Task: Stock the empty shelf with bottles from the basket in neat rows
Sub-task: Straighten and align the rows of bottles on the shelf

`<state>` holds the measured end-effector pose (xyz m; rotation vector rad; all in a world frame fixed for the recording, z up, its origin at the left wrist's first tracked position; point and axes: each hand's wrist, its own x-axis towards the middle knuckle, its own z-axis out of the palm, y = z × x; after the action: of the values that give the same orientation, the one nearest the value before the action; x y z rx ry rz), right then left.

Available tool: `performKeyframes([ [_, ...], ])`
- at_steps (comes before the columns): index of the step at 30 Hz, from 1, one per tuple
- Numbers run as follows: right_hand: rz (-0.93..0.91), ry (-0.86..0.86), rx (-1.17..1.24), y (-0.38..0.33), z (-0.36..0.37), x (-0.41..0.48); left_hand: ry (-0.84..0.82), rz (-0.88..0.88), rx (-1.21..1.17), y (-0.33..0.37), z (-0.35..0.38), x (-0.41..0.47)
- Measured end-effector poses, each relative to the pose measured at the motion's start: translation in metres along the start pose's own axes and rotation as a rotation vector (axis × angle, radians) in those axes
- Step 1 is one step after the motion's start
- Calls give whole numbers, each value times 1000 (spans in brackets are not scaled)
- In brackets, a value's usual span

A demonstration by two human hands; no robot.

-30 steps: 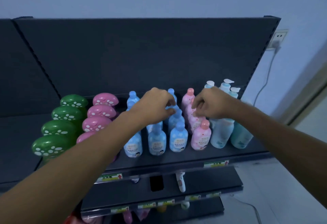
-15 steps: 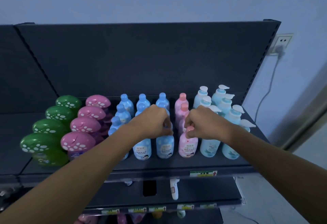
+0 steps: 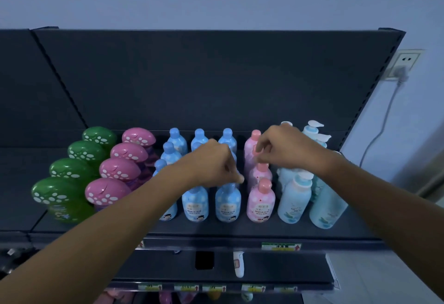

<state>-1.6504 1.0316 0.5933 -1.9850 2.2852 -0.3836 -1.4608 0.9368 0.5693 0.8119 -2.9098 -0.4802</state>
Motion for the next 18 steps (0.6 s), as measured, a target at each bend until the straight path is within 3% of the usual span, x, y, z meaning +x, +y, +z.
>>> performKeyframes([
  [3, 32, -75, -26, 9, 1, 15, 147, -34, 35, -9, -10, 15],
  [7, 31, -229, -69, 14, 15, 21, 63, -53, 61, -20, -7, 28],
  [10, -11, -170, -61, 18, 26, 20, -12, -49, 94, -28, 4, 36],
  [18, -14, -105, -14, 19, 29, 18, 2, -73, 66, -28, 7, 38],
])
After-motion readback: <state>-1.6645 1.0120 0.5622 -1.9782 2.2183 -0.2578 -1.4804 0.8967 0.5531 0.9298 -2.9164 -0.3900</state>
